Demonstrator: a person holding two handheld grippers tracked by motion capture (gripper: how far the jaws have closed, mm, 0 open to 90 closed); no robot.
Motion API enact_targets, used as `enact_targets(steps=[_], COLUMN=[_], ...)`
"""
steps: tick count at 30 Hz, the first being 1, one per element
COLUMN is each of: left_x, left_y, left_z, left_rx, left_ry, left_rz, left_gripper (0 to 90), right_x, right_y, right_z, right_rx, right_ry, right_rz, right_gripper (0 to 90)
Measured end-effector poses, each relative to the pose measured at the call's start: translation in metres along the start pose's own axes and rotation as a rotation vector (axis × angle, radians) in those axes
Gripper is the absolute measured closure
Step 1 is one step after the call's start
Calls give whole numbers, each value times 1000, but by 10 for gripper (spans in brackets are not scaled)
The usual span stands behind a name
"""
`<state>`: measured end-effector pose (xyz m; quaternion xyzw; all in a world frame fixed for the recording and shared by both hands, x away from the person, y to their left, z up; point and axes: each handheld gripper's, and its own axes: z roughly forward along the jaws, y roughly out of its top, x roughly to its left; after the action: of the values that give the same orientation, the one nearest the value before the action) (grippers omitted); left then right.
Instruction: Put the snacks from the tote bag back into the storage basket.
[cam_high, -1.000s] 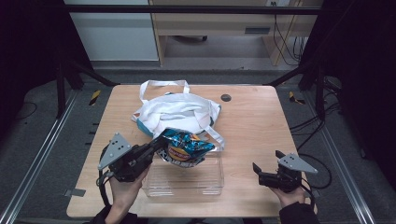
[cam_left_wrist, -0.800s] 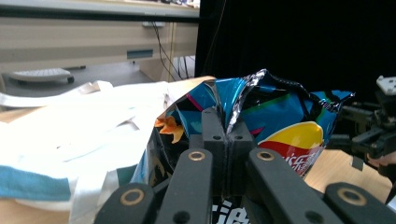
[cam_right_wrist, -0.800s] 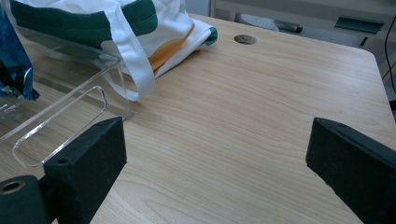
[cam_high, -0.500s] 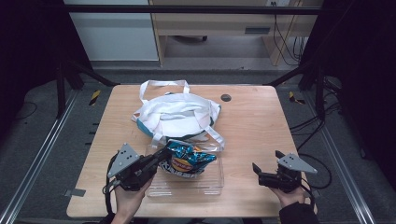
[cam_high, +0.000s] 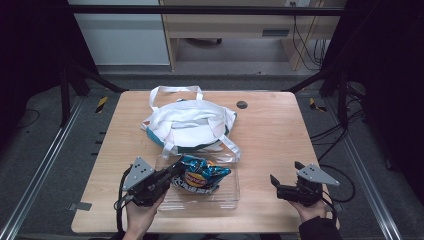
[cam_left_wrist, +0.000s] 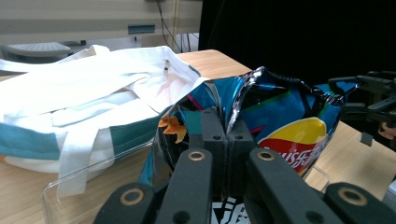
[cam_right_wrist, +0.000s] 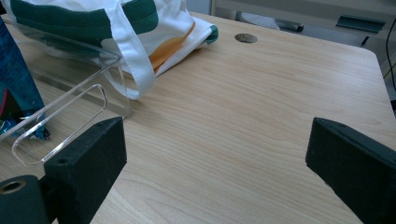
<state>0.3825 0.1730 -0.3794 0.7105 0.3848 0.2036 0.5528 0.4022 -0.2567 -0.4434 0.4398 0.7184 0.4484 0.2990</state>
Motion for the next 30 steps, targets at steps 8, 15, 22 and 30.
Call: enact_targets(steps=[8,15,22,30], left_x=[5,8,11,15], left_y=[-2,-3,-3,0], left_z=[2,7,11,18], left_rx=[17,36,37,38], left_ry=[35,52,65,72], left_rz=[-33,-54,-64,-81], left_gripper=[893,890,889,886], right_x=[0,0,0,0], right_y=[0,0,-1,-1], right_z=[0,1,2,2], right_rx=[3,5,8,12], right_ry=[0,-2,-2,-4], right_rz=[0,-1,-3,-3], right_gripper=[55,54,55,54])
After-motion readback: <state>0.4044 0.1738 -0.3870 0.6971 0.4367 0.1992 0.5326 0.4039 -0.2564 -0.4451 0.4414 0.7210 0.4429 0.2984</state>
